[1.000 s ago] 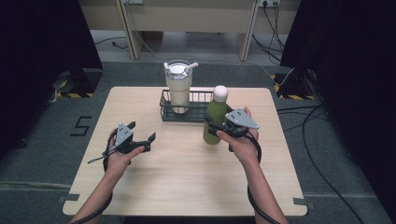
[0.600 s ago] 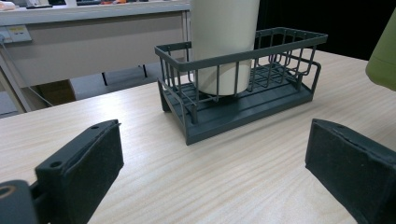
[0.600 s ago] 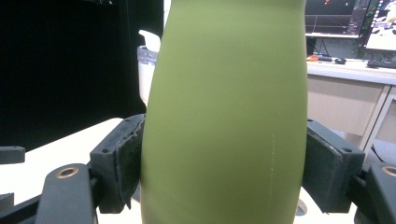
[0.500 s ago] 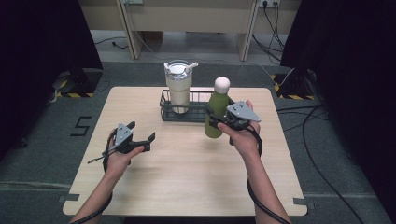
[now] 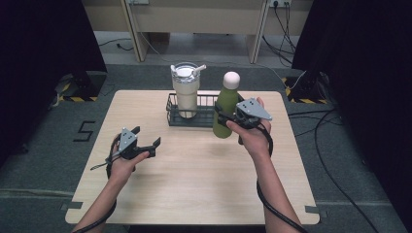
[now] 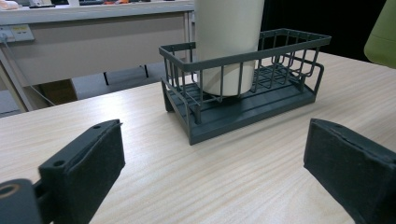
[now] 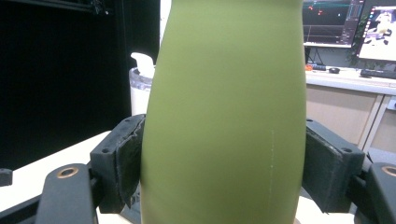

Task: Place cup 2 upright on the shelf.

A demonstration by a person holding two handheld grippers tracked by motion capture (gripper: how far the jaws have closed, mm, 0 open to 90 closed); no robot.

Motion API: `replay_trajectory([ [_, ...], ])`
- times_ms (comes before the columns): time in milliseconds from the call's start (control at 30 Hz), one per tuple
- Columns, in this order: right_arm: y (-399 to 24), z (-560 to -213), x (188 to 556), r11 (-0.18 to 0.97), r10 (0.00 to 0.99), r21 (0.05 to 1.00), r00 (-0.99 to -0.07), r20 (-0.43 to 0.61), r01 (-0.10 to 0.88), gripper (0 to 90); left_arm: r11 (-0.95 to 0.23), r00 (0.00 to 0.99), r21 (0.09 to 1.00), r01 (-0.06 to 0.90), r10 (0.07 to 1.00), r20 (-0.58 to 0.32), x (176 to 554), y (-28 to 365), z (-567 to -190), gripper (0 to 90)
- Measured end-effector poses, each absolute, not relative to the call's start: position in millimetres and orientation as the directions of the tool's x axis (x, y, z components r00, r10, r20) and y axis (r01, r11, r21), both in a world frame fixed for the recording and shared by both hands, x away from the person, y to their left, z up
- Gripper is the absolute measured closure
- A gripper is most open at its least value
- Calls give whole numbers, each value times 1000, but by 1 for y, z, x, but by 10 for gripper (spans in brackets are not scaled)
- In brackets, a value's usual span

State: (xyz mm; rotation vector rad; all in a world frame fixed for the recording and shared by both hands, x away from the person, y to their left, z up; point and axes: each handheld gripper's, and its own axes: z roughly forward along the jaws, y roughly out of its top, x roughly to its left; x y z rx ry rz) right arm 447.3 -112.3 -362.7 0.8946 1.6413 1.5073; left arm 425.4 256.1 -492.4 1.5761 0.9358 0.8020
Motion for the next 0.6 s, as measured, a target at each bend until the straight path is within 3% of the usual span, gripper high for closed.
replay_trajectory([
  [600,-114,-350,458,64,876,998,-479,-52,9,241,-107,454,981,160,891,23,425,257,-492,50],
])
